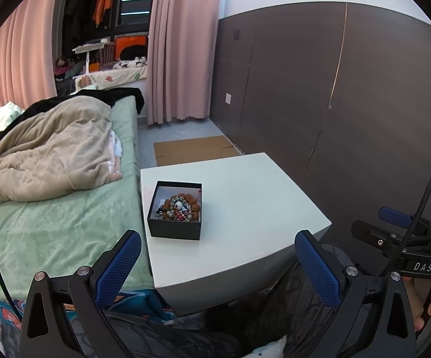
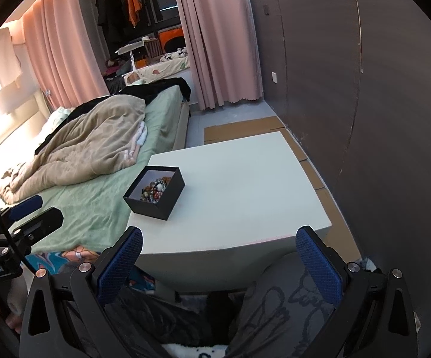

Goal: Organize jewelry

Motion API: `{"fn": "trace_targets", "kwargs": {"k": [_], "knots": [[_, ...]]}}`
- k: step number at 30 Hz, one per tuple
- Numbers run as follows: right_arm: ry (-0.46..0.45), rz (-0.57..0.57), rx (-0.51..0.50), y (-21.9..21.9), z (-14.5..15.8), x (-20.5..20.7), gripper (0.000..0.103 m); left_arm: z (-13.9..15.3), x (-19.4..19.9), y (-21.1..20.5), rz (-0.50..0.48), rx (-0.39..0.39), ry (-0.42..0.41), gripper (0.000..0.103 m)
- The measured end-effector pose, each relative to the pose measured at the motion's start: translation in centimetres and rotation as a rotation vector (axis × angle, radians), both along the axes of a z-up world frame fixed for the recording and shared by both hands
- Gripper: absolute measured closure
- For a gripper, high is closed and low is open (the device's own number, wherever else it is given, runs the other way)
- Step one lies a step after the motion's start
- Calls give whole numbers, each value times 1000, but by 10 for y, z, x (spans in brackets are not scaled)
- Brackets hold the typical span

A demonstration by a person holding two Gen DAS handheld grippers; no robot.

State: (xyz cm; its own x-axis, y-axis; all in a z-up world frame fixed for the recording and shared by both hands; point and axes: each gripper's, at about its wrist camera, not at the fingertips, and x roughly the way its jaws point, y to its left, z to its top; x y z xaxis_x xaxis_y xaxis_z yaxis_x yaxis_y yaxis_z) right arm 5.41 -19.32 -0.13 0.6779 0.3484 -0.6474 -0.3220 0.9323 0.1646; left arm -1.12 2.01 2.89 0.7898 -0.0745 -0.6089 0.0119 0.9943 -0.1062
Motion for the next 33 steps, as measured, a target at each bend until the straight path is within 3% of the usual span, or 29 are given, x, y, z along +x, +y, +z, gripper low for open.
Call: {"fn": "trace_targets", "kwargs": {"k": [33], "knots": [[-12,4,-8,-1,1,-1,0,1,-1,3,53,14,-22,1]]}}
